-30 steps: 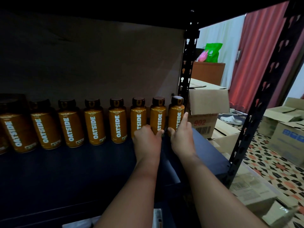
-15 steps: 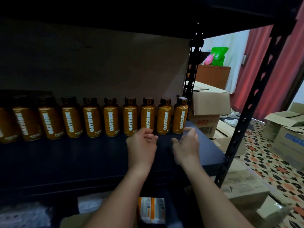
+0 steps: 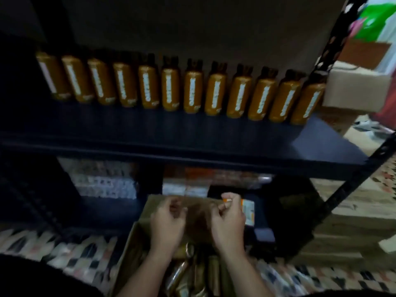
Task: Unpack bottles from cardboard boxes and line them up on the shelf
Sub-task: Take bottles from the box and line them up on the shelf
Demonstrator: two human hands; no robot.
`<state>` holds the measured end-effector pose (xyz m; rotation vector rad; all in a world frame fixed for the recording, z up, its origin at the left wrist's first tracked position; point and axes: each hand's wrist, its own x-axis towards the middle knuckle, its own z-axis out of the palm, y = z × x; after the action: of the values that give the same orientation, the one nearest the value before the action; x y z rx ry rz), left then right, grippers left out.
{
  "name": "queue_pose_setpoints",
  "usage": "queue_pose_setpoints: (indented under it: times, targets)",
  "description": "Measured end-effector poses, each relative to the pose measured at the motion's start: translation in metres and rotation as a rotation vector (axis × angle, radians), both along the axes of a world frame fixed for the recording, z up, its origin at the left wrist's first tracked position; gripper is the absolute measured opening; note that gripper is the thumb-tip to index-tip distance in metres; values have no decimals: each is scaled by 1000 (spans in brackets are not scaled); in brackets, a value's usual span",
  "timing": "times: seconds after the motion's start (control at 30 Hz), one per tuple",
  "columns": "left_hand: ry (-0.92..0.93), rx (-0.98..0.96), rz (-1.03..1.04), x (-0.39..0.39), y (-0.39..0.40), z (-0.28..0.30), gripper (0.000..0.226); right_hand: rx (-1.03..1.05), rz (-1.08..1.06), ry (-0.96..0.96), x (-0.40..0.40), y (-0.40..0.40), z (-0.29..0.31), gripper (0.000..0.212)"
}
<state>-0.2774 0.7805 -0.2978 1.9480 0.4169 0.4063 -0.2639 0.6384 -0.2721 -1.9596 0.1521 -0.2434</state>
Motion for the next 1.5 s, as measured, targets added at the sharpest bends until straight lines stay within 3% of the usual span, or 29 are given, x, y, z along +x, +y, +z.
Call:
queue_pose_setpoints:
  times: [0.1,0.3,0.43,0.53,0.6,0.73,0.93,1.1,1.23,1.37,1.5]
  targets:
    - [252,9,51,-21,34,-59,27,-215,90,200,-11,1,-65,34]
    - [670,59,-47,-55,65,-147,46,-383,312,657,-23,1,-169,49]
    - [814,6,-110,-63,67,-184,99,-328,381,714,-21,13,-204,64]
    - [826,-86,-135,-62,62,-197,111,-319,361,738,-9,28,-223,78]
    - [863,-48,-142,-58,58,-213,114,-264,303,745,1,38,-235,83]
    - [920,177,-195,-47,58,-242,113,-156,208,783,17,58,-245,85]
    - [854,468,-290,-39,58,-245,107,-83,83,759,22,57,-244,60]
    - [772,700,-510,-25,75,-234,101,-170,288,902,20,41,-236,54]
    - [853,840,-745,-1,85,-215,71,-357,635,1061,25,34,-222,72]
    - [862,1056,-933,19,90,-215,55,-407,727,1067,16,39,-224,90]
    - [941,1030,-973,27,80,-214,60,-444,721,1027,6,43,-235,64]
